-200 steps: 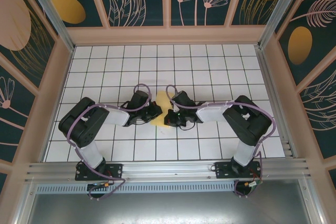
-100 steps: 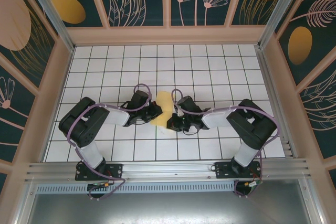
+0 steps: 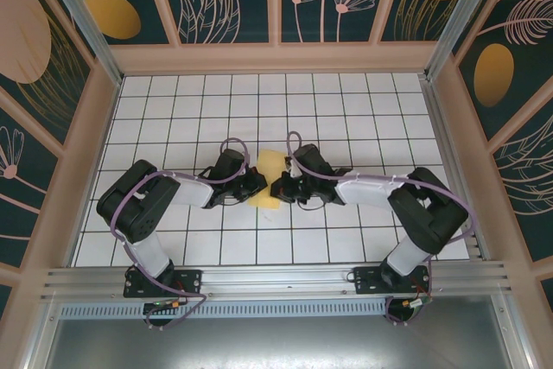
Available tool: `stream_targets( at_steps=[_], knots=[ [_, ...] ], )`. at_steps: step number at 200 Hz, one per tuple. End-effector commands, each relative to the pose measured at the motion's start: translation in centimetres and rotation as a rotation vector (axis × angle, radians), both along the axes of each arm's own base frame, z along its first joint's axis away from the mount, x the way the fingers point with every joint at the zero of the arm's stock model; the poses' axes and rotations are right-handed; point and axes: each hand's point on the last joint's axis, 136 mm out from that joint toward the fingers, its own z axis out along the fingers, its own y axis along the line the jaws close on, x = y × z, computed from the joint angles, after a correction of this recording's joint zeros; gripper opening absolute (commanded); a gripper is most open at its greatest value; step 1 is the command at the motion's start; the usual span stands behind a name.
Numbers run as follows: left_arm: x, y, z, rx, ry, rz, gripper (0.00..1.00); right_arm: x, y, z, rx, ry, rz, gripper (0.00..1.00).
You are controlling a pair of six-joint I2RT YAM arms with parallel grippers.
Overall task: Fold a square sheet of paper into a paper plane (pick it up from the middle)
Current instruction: Fold the triangle a second time at the center of the table.
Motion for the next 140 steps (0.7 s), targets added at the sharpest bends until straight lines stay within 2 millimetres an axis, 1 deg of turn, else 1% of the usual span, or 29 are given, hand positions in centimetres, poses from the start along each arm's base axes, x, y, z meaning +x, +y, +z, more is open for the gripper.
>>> stream_targets(
  at_steps=[1, 14, 28, 49, 71, 90, 105, 140],
  knots=[
    [-2.1, 2.2, -3.9, 0.112, 0.103, 0.013, 0.00, 0.2, -0.2, -2.8, -0.071, 0.067, -0.009, 0.00],
    [-2.1, 2.2, -3.8, 0.113, 0.104, 0.013, 0.00, -0.1, -0.8, -4.4, -0.116, 0.094, -0.023, 0.00],
    [-2.1, 2.4, -3.9, 0.116, 0.103, 0.017, 0.00, -0.8, -1.8, -6.1, -0.152, 0.133, -0.036, 0.00],
    [-2.1, 2.3, -4.0, 0.116, 0.106, 0.015, 0.00, -2.2, -3.0, -7.7, -0.174, 0.180, -0.043, 0.00],
    [-2.1, 2.3, -4.1, 0.117, 0.110, 0.017, 0.00, -2.8, -3.5, -7.6, -0.165, 0.187, -0.051, 0.00],
    [-2.1, 2.3, -4.2, 0.118, 0.111, 0.017, 0.00, -2.9, -3.5, -6.7, -0.150, 0.180, -0.045, 0.00],
    [-2.1, 2.3, -4.2, 0.117, 0.111, 0.016, 0.00, -3.2, -3.8, -6.5, -0.150, 0.183, -0.050, 0.00],
    [-2.1, 2.3, -4.2, 0.117, 0.112, 0.017, 0.00, -4.7, -4.9, -6.9, -0.153, 0.216, -0.051, 0.00]
  ],
)
